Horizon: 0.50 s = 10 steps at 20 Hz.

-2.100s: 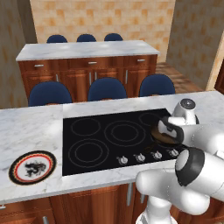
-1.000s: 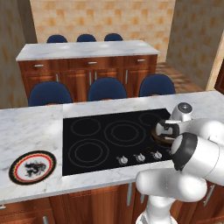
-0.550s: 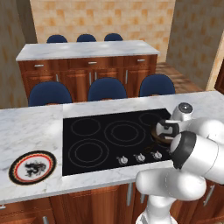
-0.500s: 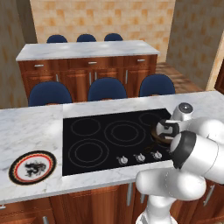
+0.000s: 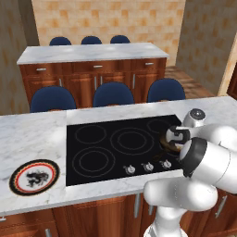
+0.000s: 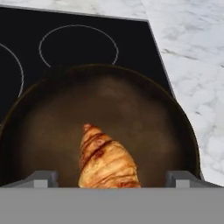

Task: Pick the croissant and place it on the pan. Then turn on the stove to warm the croissant.

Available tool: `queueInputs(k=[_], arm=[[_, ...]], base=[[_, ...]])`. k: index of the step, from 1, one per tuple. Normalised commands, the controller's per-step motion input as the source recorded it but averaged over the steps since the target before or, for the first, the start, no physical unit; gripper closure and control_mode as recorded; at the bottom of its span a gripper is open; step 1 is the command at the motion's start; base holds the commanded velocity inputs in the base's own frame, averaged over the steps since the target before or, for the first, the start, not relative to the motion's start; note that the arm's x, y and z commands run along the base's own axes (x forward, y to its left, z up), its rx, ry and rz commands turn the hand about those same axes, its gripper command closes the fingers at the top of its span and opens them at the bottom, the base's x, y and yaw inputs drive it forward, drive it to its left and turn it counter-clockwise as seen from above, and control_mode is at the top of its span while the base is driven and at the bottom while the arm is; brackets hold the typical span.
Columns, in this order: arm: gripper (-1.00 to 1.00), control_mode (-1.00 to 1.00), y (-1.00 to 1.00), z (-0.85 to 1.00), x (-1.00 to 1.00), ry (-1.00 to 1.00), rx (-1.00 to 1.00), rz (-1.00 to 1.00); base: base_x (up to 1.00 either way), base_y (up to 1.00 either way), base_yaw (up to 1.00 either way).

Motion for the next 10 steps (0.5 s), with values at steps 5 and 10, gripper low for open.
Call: queueInputs(k=[5,10], arm=[[-1.0,-1.0,-0.01,0.58,-0.12,-0.14,0.0,0.0],[-1.0,-1.0,-0.11,0.5,-0.32,-0.14,0.0,0.0]], base=[[0.0,0.0,0.0],[0.0,0.0,0.0]])
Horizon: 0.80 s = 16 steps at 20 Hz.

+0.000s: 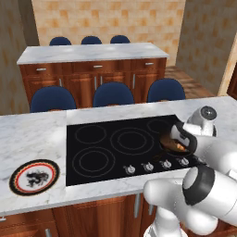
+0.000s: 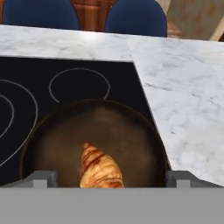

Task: Pick the croissant and place it on the pan. Then turn on the stove to warm the croissant.

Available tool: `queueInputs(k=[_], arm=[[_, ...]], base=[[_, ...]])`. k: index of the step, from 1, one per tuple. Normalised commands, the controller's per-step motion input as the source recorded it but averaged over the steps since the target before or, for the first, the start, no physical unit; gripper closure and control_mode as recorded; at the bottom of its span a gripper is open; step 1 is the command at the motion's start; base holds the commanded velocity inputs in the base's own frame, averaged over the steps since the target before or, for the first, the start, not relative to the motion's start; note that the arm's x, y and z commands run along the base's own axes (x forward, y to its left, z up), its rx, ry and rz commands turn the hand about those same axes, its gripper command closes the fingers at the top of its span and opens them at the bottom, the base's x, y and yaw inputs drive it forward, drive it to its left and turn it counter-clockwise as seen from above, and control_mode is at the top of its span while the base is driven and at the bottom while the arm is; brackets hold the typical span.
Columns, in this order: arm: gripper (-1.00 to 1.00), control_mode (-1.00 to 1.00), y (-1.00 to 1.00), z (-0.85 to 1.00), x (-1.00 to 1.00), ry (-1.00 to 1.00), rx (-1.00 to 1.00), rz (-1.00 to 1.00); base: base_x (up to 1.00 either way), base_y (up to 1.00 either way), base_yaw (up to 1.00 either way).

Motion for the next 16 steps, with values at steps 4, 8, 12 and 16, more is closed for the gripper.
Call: queueInputs(k=[4,8,12,16], arm=[[-1.0,-1.0,-0.33,0.14,-0.62,0.0,0.0,-0.05],[-1.0,-1.0,-0.5,0.4,-0.75,0.08,0.0,-0.05],[-1.0,-1.0,-0.24,0.6,-0.61,0.03,0.0,-0.07],[-1.0,-1.0,0.0,0.1,-0.04,0.05,0.0,0.0]], base=[[0.0,0.0,0.0],[0.0,0.0,0.0],[0.0,0.0,0.0],[0.0,0.0,0.0]])
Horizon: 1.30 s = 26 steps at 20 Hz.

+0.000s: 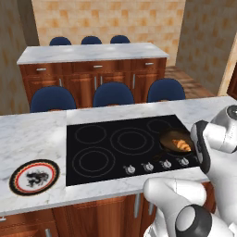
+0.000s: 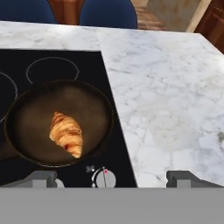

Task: Pick the croissant and place it on the pan. Then turn on the stove to warm the croissant.

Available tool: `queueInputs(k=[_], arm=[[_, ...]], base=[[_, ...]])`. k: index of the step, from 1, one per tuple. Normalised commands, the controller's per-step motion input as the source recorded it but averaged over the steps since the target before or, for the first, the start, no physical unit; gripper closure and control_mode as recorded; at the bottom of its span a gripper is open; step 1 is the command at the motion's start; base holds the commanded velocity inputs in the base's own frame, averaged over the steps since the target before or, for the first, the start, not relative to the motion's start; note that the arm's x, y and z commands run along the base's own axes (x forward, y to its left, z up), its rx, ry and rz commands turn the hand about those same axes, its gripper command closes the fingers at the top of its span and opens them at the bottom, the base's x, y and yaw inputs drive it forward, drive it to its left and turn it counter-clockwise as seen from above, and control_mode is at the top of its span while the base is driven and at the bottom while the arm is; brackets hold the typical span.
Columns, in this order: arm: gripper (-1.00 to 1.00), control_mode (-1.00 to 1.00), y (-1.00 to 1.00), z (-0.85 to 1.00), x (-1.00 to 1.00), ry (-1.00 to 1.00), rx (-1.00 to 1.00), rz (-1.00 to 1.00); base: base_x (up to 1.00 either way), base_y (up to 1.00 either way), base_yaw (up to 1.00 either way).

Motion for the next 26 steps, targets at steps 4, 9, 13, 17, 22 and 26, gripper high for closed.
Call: queueInputs(k=[4,9,13,17,22,26], arm=[[-1.0,-1.0,0.0,-0.19,-0.32,0.19,0.0,0.0],[-1.0,-1.0,-0.03,-0.16,-0.72,0.14,0.0,0.0],[-1.0,-1.0,-0.01,0.0,-0.17,0.01,0.0,0.0],[-1.0,-1.0,0.16,-0.37,-0.01,0.06,0.0,0.06],[-1.0,-1.0,0.02,-0.22,0.0,0.01,0.0,0.04],[-1.0,-1.0,-0.01,-0.35,0.0,0.0,0.0,0.07]], base=[[0.0,0.0,0.0],[0.0,0.0,0.0],[0.0,0.0,0.0],[0.0,0.0,0.0],[0.0,0.0,0.0],[0.0,0.0,0.0]])
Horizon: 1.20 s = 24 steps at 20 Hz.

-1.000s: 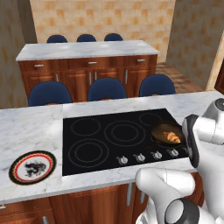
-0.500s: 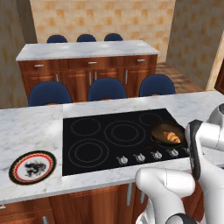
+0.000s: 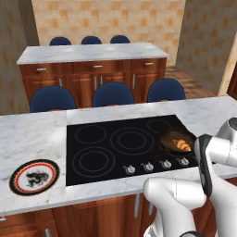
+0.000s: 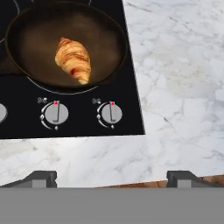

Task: Pick the croissant and place it on the pan. Then turn on the stove to warm the croissant.

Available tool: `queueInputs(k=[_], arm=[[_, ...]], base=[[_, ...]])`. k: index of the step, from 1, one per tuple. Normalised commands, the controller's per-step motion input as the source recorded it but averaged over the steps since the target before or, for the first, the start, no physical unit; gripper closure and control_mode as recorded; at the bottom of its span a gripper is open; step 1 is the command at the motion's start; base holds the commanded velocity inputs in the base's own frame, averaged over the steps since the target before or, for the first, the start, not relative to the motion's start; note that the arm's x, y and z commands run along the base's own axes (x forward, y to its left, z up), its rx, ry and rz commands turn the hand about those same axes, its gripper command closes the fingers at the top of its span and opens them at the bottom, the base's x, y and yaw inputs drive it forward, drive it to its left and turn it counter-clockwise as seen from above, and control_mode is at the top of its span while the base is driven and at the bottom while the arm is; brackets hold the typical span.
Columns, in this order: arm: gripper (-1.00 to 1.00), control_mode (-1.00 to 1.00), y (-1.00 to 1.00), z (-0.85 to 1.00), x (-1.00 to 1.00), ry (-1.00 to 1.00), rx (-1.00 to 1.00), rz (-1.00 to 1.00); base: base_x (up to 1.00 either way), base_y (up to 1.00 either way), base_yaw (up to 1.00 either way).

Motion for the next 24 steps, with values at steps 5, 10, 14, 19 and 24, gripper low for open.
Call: queueInputs(k=[5,10,14,19,24], arm=[[-1.0,-1.0,-0.01,-0.2,0.0,-0.01,0.0,0.07],[-1.0,-1.0,0.0,0.0,0.16,0.0,0.0,0.0],[-1.0,-1.0,0.0,0.0,0.5,0.0,0.0,0.0],[-1.0,-1.0,-0.01,-0.03,0.04,0.0,0.0,0.0],[-1.0,-1.0,-0.03,-0.26,0.25,0.0,0.0,0.0]], base=[[0.0,0.0,0.0],[0.0,0.0,0.0],[0.0,0.0,0.0],[0.0,0.0,0.0],[0.0,0.0,0.0]])
